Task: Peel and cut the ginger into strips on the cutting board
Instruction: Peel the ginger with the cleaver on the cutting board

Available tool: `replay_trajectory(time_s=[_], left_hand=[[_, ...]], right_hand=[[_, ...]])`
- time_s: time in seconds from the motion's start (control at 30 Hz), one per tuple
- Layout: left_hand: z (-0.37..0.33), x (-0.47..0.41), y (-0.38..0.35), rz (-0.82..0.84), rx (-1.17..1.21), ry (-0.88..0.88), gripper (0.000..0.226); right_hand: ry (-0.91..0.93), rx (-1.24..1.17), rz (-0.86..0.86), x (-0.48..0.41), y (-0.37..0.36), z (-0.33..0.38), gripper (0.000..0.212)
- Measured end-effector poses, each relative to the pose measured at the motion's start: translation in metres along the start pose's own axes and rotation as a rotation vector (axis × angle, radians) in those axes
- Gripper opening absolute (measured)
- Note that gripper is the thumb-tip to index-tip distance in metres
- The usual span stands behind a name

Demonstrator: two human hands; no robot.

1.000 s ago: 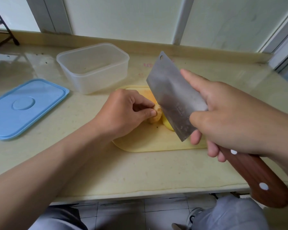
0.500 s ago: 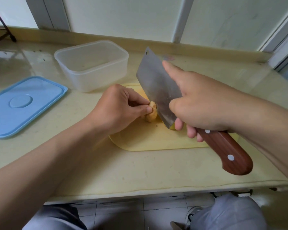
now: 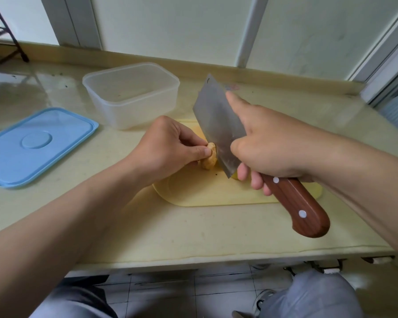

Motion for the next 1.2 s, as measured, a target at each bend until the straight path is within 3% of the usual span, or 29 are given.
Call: replay_trajectory(time_s=[0.63,1.2], left_hand=[[0.006,0.000,0.008,0.007,0.006,0.015,0.003],[0.006,0.002,0.012,0.052,0.113,0.107,0.010]], right_hand=[[-0.011,0.184,-0.027,-0.022,-0.018,0.024,0.100],[-0.010,0.210,-0.091,-0.028,-0.023,0.025,0.095]])
Point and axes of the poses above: each hand's wrist, its own x-axis away from the middle knuckle, its own y-axis out of the back of the hand, z = x × y, the point moved 4 cm from there along -x, towards the middle knuckle, and after that the axes turned 13 degrees about z, right-handed, at the moved point
